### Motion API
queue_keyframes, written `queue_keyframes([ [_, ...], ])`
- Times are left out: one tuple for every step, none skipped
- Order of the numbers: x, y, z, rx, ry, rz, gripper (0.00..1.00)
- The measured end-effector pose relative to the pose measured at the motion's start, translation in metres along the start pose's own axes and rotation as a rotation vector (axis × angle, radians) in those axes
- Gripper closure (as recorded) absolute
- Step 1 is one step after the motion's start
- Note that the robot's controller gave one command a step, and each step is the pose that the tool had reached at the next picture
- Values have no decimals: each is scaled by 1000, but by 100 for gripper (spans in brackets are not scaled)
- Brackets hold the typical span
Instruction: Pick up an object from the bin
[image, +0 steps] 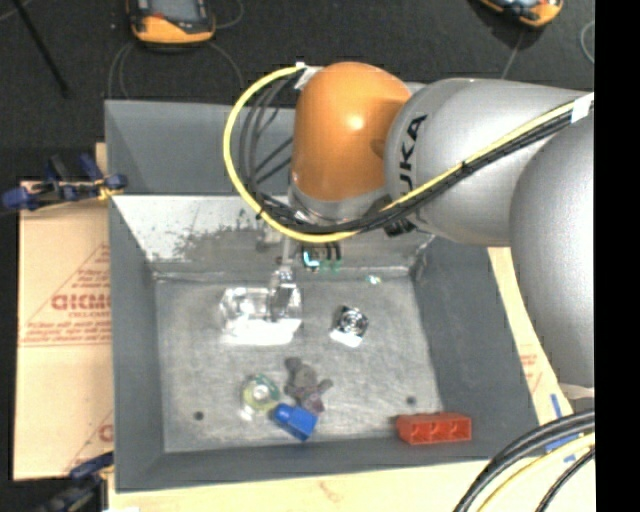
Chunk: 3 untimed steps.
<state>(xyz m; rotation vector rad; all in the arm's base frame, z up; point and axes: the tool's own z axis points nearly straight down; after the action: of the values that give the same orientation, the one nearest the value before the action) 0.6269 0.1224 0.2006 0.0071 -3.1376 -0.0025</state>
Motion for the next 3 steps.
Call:
queue_keyframes([
  [-20, -39, 84, 5, -2, -217, 0],
  [-27, -29, 103, 1, -16, -190, 0],
  [-26, -28, 105, 0, -6, -188, 100],
])
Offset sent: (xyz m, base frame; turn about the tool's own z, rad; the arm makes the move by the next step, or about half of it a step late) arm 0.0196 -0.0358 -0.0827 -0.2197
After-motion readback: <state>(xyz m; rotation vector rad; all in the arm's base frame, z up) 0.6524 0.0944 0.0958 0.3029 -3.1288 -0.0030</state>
